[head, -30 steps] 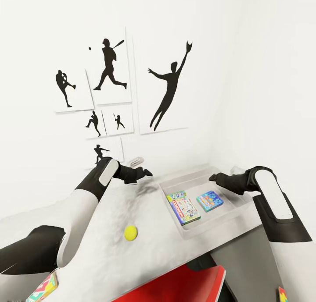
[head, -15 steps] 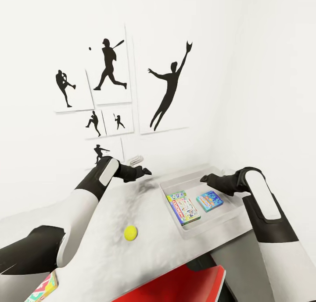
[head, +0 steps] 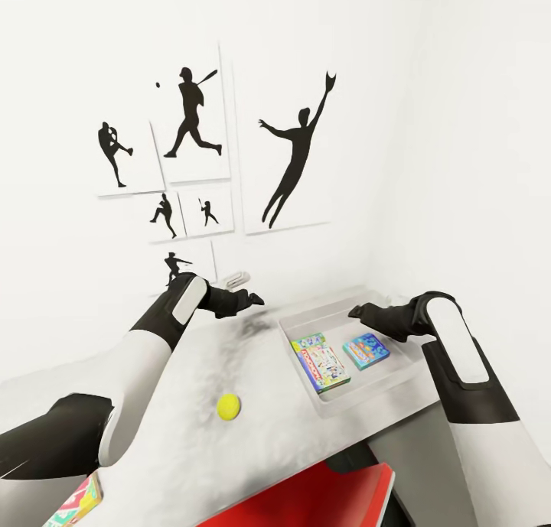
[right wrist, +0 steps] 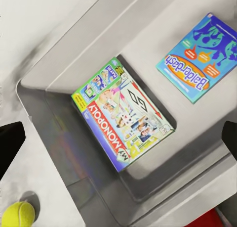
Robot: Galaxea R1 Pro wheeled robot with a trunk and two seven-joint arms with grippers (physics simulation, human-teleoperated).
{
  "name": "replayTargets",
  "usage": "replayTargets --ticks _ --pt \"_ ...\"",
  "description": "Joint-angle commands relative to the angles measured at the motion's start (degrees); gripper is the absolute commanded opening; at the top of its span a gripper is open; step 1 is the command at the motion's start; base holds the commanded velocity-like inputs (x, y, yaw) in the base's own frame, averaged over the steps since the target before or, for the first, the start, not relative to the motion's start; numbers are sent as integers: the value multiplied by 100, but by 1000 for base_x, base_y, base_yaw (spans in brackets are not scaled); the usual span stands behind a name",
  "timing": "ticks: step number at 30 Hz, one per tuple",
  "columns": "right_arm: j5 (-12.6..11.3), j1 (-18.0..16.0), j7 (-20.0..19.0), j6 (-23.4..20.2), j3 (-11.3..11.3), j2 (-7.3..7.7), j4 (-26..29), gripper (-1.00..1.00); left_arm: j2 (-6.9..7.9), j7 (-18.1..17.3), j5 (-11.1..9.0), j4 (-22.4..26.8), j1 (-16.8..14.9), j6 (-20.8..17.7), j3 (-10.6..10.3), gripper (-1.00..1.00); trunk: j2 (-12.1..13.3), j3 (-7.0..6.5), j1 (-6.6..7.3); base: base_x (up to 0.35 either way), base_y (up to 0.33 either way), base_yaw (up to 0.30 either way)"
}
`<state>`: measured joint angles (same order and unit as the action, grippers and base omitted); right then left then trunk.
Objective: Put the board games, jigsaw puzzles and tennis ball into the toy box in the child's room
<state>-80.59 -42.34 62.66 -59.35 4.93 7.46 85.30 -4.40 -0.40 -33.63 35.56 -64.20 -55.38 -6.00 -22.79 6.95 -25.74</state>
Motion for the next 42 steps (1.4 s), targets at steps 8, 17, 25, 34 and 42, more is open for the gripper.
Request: replayTargets --ticks 8,17,25,34,42 --pt "-41 -8 55 -33 0 -2 4 100 3 -4 6 4 -5 -17 -13 100 -13 13 -4 0 80 -18" --pt "-40 -6 54 -33 0 -5 1 100 1 -4 6 4 -5 -17 -15 100 -13 13 -4 0 7 -66" --pt "-39 -3 53 -31 -1 -5 -4 100 2 -4 6 4 -5 -17 -13 100 -13 13 -4 0 0 -119" --pt "-41 -8 54 -24 -1 -3 -4 100 4 -4 6 4 -5 -17 -8 100 -13 13 -4 0 0 -223" --pt "-36 -8 53 -15 -8 -2 -20 100 1 1 6 4 -5 -17 -13 100 -13 13 -4 0 0 -28"
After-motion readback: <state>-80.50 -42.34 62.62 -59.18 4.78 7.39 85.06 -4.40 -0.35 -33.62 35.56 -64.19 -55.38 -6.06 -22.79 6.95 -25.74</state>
